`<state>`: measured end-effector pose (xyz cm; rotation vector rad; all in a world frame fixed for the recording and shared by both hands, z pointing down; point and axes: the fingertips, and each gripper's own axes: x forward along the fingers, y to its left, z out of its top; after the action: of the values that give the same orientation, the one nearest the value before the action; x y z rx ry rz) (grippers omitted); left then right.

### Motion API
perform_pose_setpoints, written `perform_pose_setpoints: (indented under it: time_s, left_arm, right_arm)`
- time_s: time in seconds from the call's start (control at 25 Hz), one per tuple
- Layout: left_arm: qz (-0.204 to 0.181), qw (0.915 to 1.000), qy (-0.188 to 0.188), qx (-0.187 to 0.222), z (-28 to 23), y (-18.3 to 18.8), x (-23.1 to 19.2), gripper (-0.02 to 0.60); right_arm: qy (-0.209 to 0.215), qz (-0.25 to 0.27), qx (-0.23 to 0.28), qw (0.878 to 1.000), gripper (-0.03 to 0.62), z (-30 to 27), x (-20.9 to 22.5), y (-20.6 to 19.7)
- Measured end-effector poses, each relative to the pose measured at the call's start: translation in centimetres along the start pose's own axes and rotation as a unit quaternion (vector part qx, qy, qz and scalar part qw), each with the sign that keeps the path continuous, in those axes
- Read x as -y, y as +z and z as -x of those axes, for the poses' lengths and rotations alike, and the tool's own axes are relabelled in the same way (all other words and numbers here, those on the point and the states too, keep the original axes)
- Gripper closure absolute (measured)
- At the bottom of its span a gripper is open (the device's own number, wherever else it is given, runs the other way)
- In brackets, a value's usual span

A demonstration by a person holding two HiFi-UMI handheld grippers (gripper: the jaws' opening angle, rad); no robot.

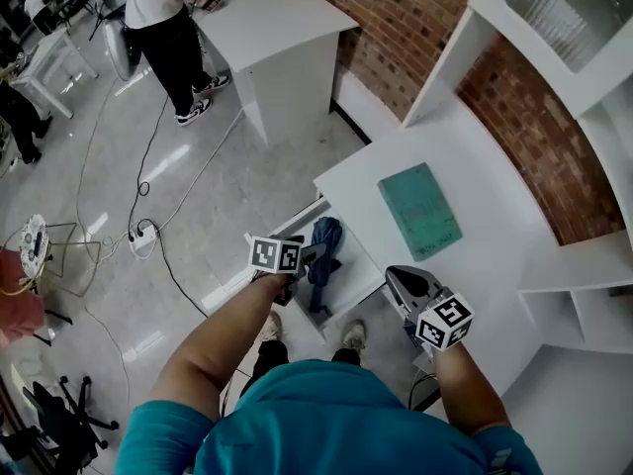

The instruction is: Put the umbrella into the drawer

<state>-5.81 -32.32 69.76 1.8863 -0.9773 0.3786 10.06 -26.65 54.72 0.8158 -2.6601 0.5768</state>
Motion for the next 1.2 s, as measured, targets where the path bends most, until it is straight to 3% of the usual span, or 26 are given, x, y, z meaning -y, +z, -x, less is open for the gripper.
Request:
perform_pose_setpoints:
  time_s: [0.28, 0.52, 0.92, 1.08, 1.2]
  left_arm:
    - [-0.041, 0.9969, -0.032, 0.06, 7.9, 3.3, 2.7, 0.329]
    - [-0.098, 0.9872, -0.063, 0.109, 13.8, 4.9, 5.9, 0.367]
    - [-0.189, 0.9568, -0.1, 0.196, 21.4, 5.8, 10.9, 0.51]
    - [-0.196, 0.944, -0.102, 0.245, 23.7, 6.6, 11.6, 0.565]
    - [-0.196, 0.9386, -0.087, 0.27, 24.9, 6.8, 11.3, 0.566]
  right_arm:
    - [-0.009, 0.017, 0.014, 1.0, 0.572, 0.7, -0.8, 3.6]
    - [-0.016, 0.025, 0.023, 0.999, 0.572, 2.1, -1.0, 6.0]
    - [-0.019, 0.032, 0.053, 0.998, 0.572, 3.7, -1.5, 9.3]
    - [-0.013, 0.036, 0.06, 0.997, 0.572, 3.9, -2.1, 10.0]
    - [-0.009, 0.034, 0.061, 0.997, 0.572, 4.0, -2.3, 9.9]
